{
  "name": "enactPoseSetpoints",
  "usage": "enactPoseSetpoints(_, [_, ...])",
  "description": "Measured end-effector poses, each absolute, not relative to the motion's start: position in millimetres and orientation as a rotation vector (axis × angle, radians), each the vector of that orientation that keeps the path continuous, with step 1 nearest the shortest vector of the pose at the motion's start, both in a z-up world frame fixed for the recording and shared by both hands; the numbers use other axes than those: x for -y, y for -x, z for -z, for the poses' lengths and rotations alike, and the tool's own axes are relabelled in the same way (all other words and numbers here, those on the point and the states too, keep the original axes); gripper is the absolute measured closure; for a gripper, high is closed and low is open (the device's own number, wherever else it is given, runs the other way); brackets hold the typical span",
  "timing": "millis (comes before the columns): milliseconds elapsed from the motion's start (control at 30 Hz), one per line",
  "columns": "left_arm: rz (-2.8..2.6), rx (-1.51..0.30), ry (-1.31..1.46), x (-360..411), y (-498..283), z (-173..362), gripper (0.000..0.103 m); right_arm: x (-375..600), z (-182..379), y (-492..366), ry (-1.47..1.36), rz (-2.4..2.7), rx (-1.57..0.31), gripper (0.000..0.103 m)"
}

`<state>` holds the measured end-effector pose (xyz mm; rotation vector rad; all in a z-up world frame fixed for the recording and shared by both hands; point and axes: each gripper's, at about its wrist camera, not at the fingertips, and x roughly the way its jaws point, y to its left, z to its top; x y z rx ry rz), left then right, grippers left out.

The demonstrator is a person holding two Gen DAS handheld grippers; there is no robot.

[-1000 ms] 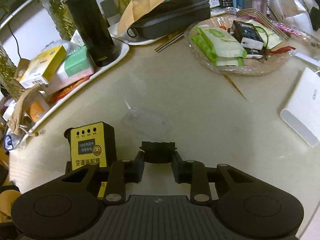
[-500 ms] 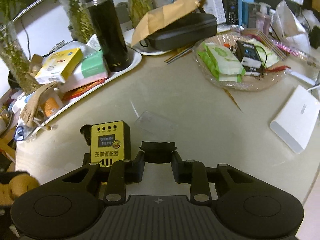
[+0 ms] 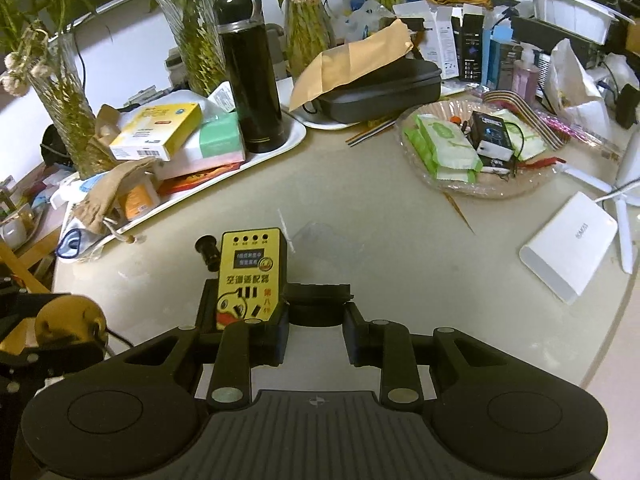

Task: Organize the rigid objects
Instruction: 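Carry the tape measure and adapter over the box and open both tools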

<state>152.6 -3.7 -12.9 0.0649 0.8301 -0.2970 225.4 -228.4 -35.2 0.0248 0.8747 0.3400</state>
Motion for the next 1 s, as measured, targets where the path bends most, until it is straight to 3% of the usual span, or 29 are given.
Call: enactPoseSetpoints(1000, [0.302, -0.790, -0.070, 18, -68, 5, 0.040, 248, 10, -114, -0.132, -0.414, -0.792, 0.072])
